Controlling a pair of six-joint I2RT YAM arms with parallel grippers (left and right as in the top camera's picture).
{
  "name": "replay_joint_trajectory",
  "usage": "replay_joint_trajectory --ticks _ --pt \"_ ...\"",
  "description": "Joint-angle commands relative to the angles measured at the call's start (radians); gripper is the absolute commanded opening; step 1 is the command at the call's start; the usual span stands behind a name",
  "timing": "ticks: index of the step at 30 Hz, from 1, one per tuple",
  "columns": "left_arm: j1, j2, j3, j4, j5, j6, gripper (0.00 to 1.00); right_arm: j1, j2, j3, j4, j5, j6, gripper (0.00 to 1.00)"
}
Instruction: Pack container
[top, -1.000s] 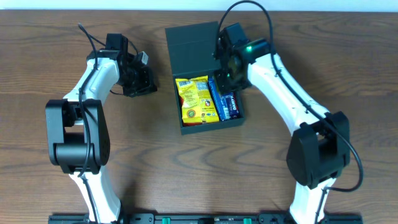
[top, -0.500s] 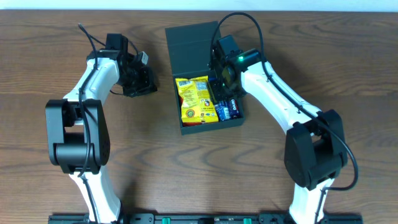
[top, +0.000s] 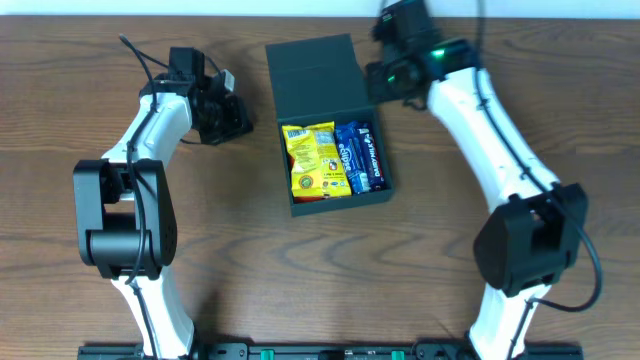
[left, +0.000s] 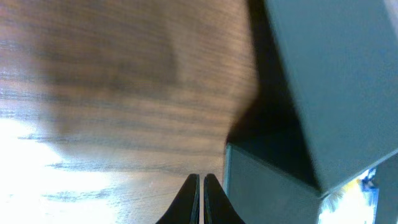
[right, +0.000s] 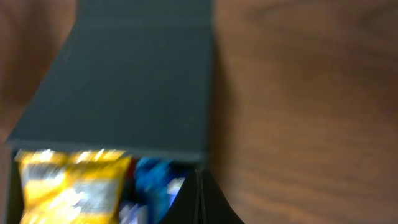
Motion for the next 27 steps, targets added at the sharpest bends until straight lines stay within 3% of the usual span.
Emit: replay_joint_trajectory --ticks 1,8,16,21,27 --pt "0.000 0.015 0.010 0.048 -0.002 -0.148 0.06 -0.090 0.063 -0.015 0.031 -0.105 0.013 0.01" --pt "0.000 0.016 0.010 0.092 -0.002 -0.213 0.06 -0.159 0.233 -0.015 0.056 -0.355 0.030 0.01" --pt "0.000 0.016 0.011 0.091 0.002 -0.224 0.06 -0.133 0.319 -0.015 0.054 -0.483 0.029 0.01" --pt "0.000 0.016 0.010 0.090 0.009 -0.224 0.06 -0.101 0.321 -0.015 -0.126 -0.473 -0.001 0.01" --pt "0.000 0.016 0.010 0.090 0.008 -0.224 0.06 -0.098 0.321 -0.014 -0.221 -0.474 -0.009 0.02"
